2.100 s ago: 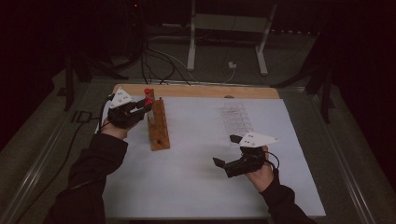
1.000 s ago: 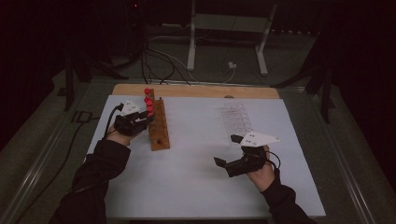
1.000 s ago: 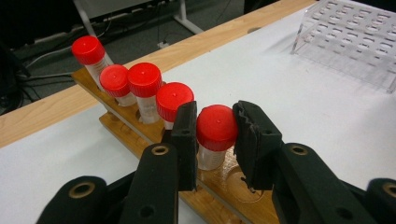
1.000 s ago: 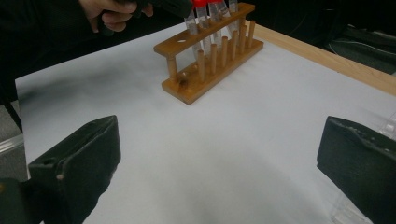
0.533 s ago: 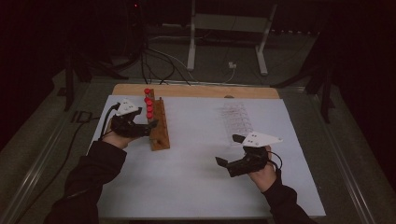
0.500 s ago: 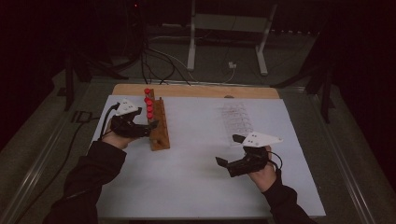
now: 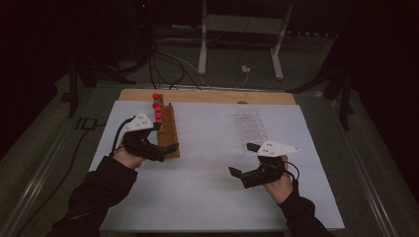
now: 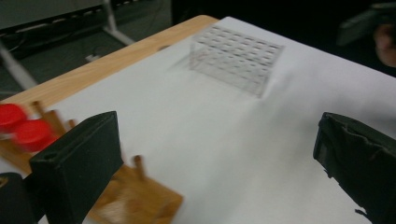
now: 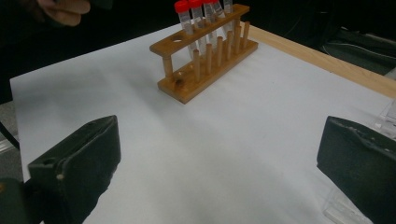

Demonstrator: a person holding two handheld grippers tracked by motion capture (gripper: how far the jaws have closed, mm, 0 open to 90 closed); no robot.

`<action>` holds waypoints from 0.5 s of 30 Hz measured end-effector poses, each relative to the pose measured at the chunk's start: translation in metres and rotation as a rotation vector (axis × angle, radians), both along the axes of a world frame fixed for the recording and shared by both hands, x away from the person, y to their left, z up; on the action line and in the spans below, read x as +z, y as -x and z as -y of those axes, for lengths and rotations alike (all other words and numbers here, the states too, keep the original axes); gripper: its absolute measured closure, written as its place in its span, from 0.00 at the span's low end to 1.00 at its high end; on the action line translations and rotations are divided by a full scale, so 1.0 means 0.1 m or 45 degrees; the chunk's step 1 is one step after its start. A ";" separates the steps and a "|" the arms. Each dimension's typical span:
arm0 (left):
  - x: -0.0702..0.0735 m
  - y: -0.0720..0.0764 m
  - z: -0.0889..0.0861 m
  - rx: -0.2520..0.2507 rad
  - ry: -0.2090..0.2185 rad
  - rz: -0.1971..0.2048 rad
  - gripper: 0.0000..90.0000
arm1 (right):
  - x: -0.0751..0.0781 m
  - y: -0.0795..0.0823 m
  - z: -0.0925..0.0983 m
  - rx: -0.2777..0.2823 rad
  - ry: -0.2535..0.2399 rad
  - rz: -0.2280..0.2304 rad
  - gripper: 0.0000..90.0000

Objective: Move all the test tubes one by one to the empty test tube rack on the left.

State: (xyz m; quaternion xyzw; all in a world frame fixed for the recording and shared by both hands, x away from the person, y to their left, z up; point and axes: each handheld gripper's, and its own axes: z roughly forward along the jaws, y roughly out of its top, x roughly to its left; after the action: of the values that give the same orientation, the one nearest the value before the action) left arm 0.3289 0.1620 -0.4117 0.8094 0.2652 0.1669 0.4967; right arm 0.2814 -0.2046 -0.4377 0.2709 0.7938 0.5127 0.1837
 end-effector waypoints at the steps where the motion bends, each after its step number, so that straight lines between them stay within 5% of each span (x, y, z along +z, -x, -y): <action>1: -0.02 0.03 0.02 -0.021 0.008 -0.004 0.02 | 0.00 0.00 0.00 0.001 0.000 0.000 0.00; 15: -0.47 0.39 0.23 -0.185 -0.060 -0.069 0.02 | -0.06 0.02 -0.06 0.024 0.022 -0.007 0.00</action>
State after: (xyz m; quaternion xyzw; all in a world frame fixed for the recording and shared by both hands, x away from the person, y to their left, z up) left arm 0.2899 0.1391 -0.4588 0.8422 0.2152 0.1146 0.4809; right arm 0.2794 -0.1987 -0.4433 0.2631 0.8011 0.5069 0.1791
